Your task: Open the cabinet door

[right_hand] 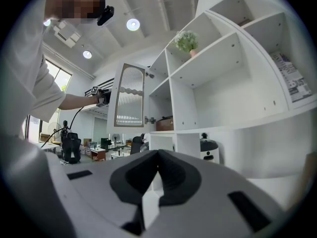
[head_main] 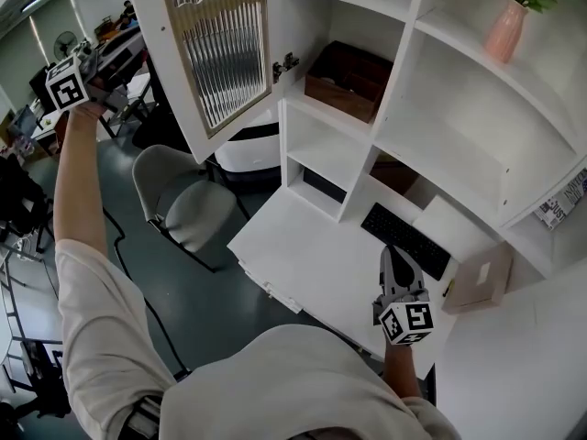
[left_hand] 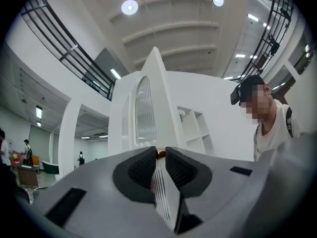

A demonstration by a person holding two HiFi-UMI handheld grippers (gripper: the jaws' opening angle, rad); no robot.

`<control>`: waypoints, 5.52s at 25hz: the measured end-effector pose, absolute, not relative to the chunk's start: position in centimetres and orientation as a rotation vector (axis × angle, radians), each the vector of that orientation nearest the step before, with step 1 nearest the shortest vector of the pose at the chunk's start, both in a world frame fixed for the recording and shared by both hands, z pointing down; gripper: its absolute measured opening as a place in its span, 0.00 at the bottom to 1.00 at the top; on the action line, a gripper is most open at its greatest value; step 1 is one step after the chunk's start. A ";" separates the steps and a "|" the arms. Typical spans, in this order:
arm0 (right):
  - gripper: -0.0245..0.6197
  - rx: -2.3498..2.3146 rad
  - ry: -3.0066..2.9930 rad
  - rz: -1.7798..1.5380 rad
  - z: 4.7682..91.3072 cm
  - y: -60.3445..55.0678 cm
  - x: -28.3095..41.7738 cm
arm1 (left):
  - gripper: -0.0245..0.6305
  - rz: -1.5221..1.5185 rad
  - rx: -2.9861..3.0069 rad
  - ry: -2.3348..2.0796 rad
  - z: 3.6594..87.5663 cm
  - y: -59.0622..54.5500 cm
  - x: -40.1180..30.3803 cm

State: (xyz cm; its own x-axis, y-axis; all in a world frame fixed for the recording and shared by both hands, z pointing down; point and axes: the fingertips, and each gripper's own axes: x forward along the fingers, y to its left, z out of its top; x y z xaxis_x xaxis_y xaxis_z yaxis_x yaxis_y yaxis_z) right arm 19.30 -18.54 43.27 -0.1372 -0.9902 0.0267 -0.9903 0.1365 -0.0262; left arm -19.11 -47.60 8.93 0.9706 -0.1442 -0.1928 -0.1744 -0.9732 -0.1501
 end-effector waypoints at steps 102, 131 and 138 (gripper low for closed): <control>0.05 1.762 -2.585 -0.064 41.6 -22.6 10.0 | 0.12 0.018 -2.733 1.436 43.0 -29.4 -19.9; 0.04 1.727 -2.577 -0.071 42.7 -23.4 9.6 | 0.04 -0.024 -2.778 1.400 44.6 -27.6 -16.9; 0.04 1.734 -2.582 -0.067 42.5 -23.2 9.6 | 0.04 -0.008 -2.757 1.385 43.8 -27.7 -16.6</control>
